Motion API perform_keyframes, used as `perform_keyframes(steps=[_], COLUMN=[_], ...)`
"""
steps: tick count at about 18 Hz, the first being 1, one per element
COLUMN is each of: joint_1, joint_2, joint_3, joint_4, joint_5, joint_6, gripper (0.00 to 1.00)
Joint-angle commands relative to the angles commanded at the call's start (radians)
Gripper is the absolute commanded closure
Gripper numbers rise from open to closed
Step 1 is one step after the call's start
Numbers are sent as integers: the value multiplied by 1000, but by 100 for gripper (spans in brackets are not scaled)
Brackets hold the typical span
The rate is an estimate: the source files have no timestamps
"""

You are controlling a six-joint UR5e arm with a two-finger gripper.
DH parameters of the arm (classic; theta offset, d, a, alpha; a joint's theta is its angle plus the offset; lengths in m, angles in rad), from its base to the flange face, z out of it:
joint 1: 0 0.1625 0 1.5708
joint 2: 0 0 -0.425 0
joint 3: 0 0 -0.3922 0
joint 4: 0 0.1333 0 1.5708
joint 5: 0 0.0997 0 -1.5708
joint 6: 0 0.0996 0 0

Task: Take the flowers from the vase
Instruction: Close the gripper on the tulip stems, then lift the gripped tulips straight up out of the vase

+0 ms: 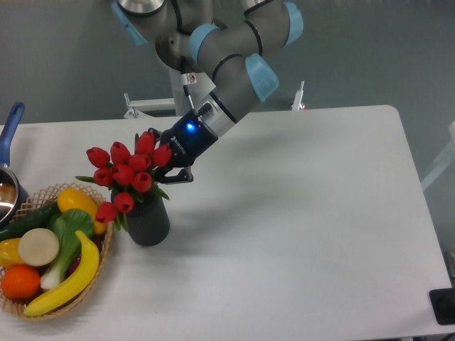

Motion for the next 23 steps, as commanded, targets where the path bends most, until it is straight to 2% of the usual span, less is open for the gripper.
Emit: perform_keyframes(steps=[7, 13, 23], joint_1=[5, 11, 43], joint_2=[48, 66, 95], joint_3=[22, 77, 166], joint_4=[0, -2, -6], joint_5=[2, 11, 3], joint_6=[-132, -249, -348], gripper=[99, 99, 99])
